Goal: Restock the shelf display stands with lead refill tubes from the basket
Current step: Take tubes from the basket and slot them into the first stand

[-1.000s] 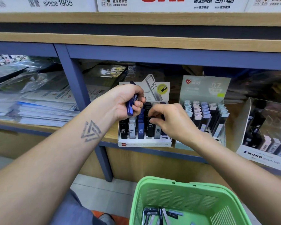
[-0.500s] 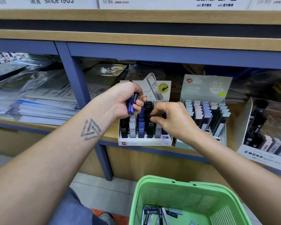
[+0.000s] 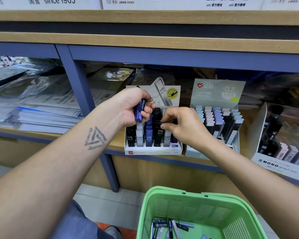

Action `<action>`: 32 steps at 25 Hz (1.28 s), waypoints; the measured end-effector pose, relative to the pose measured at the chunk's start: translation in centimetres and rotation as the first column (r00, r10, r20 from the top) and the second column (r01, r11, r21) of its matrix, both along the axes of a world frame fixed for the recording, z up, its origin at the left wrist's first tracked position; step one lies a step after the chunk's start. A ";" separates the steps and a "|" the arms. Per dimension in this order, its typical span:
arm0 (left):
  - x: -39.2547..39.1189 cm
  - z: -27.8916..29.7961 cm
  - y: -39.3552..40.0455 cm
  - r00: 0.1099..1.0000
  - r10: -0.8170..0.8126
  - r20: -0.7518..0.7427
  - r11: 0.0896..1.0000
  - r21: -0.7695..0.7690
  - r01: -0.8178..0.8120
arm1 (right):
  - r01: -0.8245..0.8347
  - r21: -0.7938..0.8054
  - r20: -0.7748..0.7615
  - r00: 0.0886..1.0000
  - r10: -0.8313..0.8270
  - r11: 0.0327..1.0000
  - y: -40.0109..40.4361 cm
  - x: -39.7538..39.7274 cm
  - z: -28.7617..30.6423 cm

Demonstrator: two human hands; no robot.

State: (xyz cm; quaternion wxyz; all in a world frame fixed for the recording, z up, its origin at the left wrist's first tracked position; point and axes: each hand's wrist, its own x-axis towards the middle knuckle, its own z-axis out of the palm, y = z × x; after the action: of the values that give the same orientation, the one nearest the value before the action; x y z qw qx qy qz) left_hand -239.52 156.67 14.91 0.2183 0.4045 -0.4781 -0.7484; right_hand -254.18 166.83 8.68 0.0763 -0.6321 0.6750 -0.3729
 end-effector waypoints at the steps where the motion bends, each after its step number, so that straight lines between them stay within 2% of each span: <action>1: 0.0 0.0 0.1 1.000 -0.001 0.006 1.000 -0.006 0.001 | -0.002 -0.003 -0.046 0.999 0.002 1.000 0.0 0.0 -0.1; 8: -0.1 0.0 0.1 0.999 -0.011 0.051 0.999 -0.034 0.013 | -0.075 -0.086 -0.268 0.962 0.049 0.993 0.0 0.8 -0.2; 14: 0.1 -0.2 0.0 0.996 -0.030 0.083 0.997 -0.064 0.035 | -0.057 -0.023 -0.444 0.895 0.041 0.998 0.3 1.2 0.6; 17: 0.1 -0.2 -0.1 0.997 -0.040 0.069 0.996 -0.080 0.046 | -0.066 0.081 -0.468 0.879 0.097 0.995 0.5 1.2 0.8; 20: -0.1 -0.3 -0.2 0.998 -0.043 0.034 0.998 -0.052 0.045 | -0.044 0.064 -0.525 0.848 0.071 0.997 0.5 1.1 0.6; 22: -0.2 -0.3 -0.1 0.998 -0.055 -0.004 0.998 -0.018 0.055 | -0.042 0.092 -0.512 0.855 0.083 0.995 0.3 0.9 0.6; 23: -0.2 -0.3 0.0 0.997 -0.072 -0.020 0.997 -0.009 0.072 | -0.036 0.101 -0.449 0.890 0.078 0.994 0.2 0.8 0.7; 24: -0.3 -0.3 0.1 0.995 -0.094 -0.032 0.996 -0.004 0.093 | -0.010 0.096 -0.323 0.946 0.041 0.995 0.1 0.7 1.0; 25: -0.3 -0.3 0.2 0.992 -0.118 -0.042 0.993 0.002 0.118 | 0.032 0.080 -0.133 0.991 -0.021 0.996 0.0 0.4 1.5; 26: -0.3 -0.3 0.4 0.988 -0.148 -0.050 0.989 0.008 0.148 | 0.069 0.063 0.098 0.992 -0.075 0.996 0.0 0.0 2.1; 27: -0.3 -0.3 0.5 0.982 -0.181 -0.049 0.983 0.004 0.182 | 0.080 0.062 0.331 0.939 -0.097 0.995 0.1 -0.4 2.7; 28: -0.3 -0.4 0.7 0.975 -0.219 -0.034 0.976 -0.015 0.219 | 0.058 0.067 0.523 0.848 -0.085 0.996 0.2 -0.7 3.1; 29: -0.3 -0.5 0.9 0.966 -0.257 -0.007 0.966 -0.044 0.256 | 0.013 0.065 0.653 0.755 -0.052 0.998 0.4 -1.0 3.5; 30: -0.4 -0.6 1.2 0.957 -0.289 0.024 0.954 -0.076 0.290 | -0.033 0.052 0.722 0.692 -0.015 0.998 0.7 -1.3 3.7; 32: -0.7 -0.6 1.7 0.942 -0.327 0.076 0.936 -0.110 0.334 | -0.089 0.030 0.746 0.665 0.037 0.996 1.2 -1.8 3.7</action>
State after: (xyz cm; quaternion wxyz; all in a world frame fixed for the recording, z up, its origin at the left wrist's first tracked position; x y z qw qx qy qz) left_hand -240.17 158.33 14.29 0.1002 0.3255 -0.5899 -0.7321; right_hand -255.98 167.98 12.34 0.3779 -0.4451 0.5745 -0.5736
